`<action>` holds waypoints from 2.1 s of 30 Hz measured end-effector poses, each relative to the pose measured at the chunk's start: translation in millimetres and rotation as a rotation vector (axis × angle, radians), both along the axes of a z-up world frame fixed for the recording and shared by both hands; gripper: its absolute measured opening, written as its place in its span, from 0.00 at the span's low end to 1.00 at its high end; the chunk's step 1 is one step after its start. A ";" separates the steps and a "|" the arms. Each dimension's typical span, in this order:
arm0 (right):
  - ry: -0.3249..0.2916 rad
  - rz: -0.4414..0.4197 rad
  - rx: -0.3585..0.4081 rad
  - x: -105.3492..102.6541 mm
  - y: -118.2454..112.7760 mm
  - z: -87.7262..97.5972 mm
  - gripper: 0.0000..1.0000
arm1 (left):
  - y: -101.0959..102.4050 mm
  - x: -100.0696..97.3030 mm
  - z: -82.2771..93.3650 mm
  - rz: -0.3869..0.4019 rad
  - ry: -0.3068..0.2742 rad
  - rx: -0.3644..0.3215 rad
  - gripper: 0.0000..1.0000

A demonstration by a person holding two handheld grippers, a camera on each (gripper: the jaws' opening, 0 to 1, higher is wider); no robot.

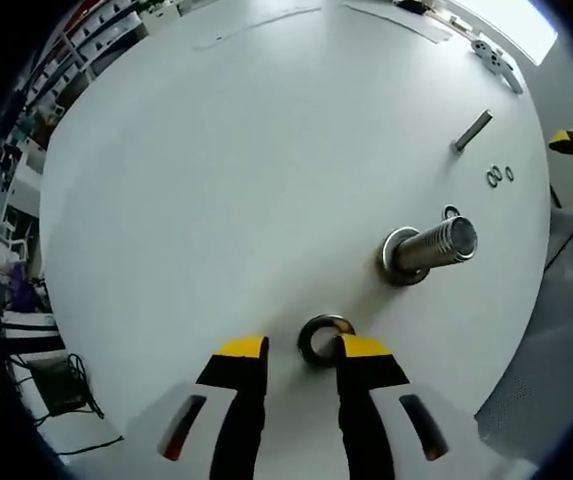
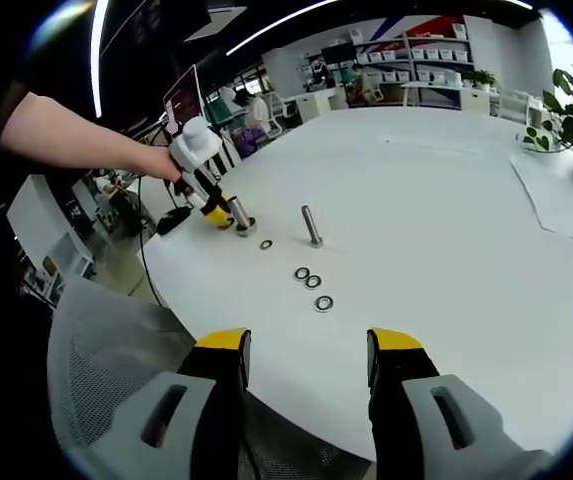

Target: Place the washer onto the threaded stud by aligning its center hole with the stud, sliding it down to the base, and recovering from edge contact or off-axis alignment until the washer reaches the visible bottom stop.

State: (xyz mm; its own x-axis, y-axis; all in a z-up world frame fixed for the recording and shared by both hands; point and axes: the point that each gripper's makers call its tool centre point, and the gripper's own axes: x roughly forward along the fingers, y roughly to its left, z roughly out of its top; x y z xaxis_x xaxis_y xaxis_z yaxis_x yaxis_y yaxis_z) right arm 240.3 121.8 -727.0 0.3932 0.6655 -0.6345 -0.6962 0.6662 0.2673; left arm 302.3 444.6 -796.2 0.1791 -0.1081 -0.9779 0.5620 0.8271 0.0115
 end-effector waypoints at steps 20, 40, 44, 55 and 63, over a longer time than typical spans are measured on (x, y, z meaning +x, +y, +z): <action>-0.004 0.003 0.010 1.2 3.1 1.2 0.49 | -10.6 -8.1 1.3 -0.031 0.025 -0.009 0.26; 0.002 0.001 0.010 -1.4 3.3 -2.1 0.49 | -12.3 -10.2 -3.8 -0.065 0.067 0.040 0.27; -0.001 0.004 0.011 -1.4 3.9 -1.3 0.49 | -11.7 -10.5 -4.0 -0.068 0.079 0.049 0.27; -0.008 0.007 0.011 0.9 3.5 -0.4 0.49 | -11.3 -10.9 -4.1 -0.075 0.081 0.045 0.21; -0.011 0.000 0.014 0.9 0.6 0.6 0.49 | -11.4 -10.6 -3.5 -0.051 0.072 0.053 0.19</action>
